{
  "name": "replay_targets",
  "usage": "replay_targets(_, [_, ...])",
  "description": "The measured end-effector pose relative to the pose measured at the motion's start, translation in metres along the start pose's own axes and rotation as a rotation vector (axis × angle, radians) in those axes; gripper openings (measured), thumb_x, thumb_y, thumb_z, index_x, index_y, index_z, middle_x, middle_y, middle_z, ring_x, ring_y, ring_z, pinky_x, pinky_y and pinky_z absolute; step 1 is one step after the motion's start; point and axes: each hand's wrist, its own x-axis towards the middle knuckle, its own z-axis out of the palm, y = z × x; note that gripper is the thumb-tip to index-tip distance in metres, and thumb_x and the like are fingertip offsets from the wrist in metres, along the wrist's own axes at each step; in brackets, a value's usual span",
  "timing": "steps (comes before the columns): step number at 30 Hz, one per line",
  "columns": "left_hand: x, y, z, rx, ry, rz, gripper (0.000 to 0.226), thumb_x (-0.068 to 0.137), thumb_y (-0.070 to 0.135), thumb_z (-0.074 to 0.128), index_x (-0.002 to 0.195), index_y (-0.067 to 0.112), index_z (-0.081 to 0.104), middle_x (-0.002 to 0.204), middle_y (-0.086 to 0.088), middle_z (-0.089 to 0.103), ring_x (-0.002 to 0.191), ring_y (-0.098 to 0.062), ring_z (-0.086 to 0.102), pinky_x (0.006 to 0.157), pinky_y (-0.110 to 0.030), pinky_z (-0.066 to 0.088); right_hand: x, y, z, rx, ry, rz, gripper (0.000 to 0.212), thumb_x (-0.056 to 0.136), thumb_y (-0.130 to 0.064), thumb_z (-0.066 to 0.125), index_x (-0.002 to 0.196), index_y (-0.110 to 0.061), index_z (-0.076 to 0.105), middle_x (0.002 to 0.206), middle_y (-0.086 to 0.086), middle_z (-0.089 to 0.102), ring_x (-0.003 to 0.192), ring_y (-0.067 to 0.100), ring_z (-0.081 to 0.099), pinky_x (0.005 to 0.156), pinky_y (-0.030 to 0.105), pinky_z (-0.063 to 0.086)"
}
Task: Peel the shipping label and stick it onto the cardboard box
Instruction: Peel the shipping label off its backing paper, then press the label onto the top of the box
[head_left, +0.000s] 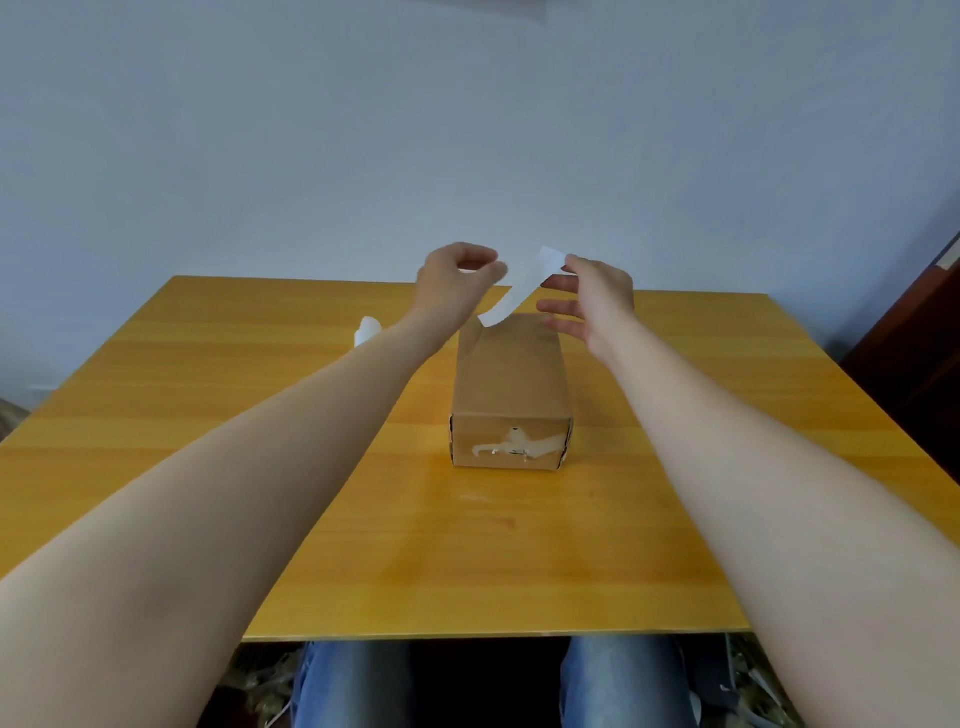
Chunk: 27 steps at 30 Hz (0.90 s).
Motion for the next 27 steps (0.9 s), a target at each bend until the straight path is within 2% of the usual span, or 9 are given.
replay_targets(3, [-0.003,0.000,0.011,0.095,-0.117,0.073,0.045,0.090,0.042,0.075,0.128,0.020,0.068,0.119,0.011,0.067,0.108,-0.005,0.062,0.086,-0.018,0.047,-0.005,-0.004,0.006,-0.040,-0.048,-0.023,0.021,0.106,-0.026,0.054,0.113,-0.012,0.067,0.095,0.008,0.080,0.069,0.027,0.076,0.065,0.042,0.067])
replay_targets(5, [-0.004,-0.002,0.014,0.103,-0.146,0.083,0.048,0.089,0.042,0.076,0.131,0.020,0.065,0.120,0.010,0.066,0.109,-0.006,0.062,0.087,-0.022,0.050,-0.008,-0.006,0.008,-0.047,-0.081,-0.038,0.021,0.106,-0.026,0.054,0.108,-0.011,0.067,0.095,0.009,0.079,0.068,0.027,0.077,0.067,0.044,0.067])
replay_targets(7, [-0.004,-0.002,0.016,0.065,-0.147,0.064,0.042,0.090,0.032,0.074,0.129,0.019,0.064,0.117,0.008,0.068,0.109,-0.009,0.065,0.086,-0.026,0.053,-0.010,-0.008,0.009,-0.064,-0.120,-0.051,0.025,0.105,-0.030,0.053,0.109,-0.010,0.068,0.097,0.009,0.081,0.071,0.028,0.079,0.067,0.045,0.067])
replay_targets(11, [-0.004,0.000,0.014,-0.007,-0.104,0.012,0.032,0.098,0.014,0.063,0.129,0.013,0.064,0.117,0.000,0.069,0.101,-0.013,0.070,0.071,-0.022,0.054,-0.009,-0.008,0.005,-0.111,-0.146,-0.071,0.035,0.104,-0.042,0.055,0.110,-0.011,0.070,0.097,0.004,0.082,0.070,0.026,0.077,0.064,0.043,0.067])
replay_targets(14, [-0.005,0.005,0.010,-0.132,-0.119,-0.107,0.036,0.098,0.003,0.057,0.132,0.014,0.060,0.112,0.000,0.073,0.087,-0.014,0.073,0.064,-0.026,0.060,-0.001,-0.001,-0.001,-0.193,-0.087,-0.100,0.018,0.101,-0.033,0.065,0.106,-0.017,0.072,0.102,0.004,0.075,0.073,0.021,0.068,0.066,0.040,0.063])
replay_targets(16, [-0.007,0.008,0.009,-0.213,-0.132,-0.163,0.036,0.097,0.002,0.057,0.130,0.016,0.060,0.104,0.001,0.075,0.082,-0.016,0.074,0.068,-0.034,0.064,0.003,0.005,-0.003,-0.263,-0.103,-0.048,0.012,0.097,-0.029,0.071,0.104,-0.020,0.074,0.103,0.003,0.071,0.077,0.022,0.064,0.067,0.039,0.059])
replay_targets(20, [-0.008,0.010,0.008,-0.306,-0.137,-0.231,0.038,0.096,0.001,0.057,0.129,0.019,0.061,0.102,-0.001,0.076,0.079,-0.016,0.074,0.065,-0.033,0.062,0.004,0.009,-0.006,-0.317,-0.173,0.067,0.020,0.092,-0.030,0.077,0.105,-0.014,0.076,0.095,0.005,0.074,0.073,0.025,0.063,0.067,0.036,0.055])
replay_targets(24, [-0.007,0.007,0.007,-0.315,-0.150,-0.268,0.039,0.096,0.002,0.058,0.131,0.020,0.061,0.107,-0.005,0.077,0.085,-0.020,0.075,0.072,-0.038,0.064,0.004,0.010,-0.010,-0.316,-0.179,0.080,0.015,0.089,-0.025,0.080,0.099,-0.014,0.076,0.081,0.003,0.072,0.062,0.021,0.063,0.060,0.032,0.055])
replay_targets(27, [-0.006,0.002,0.008,-0.286,-0.162,-0.286,0.039,0.096,0.002,0.059,0.129,0.021,0.061,0.111,-0.007,0.076,0.087,-0.021,0.075,0.070,-0.038,0.064,0.003,0.010,-0.011,-0.331,-0.166,0.088,0.013,0.088,-0.026,0.081,0.094,-0.017,0.076,0.076,0.001,0.072,0.057,0.019,0.063,0.055,0.027,0.052])
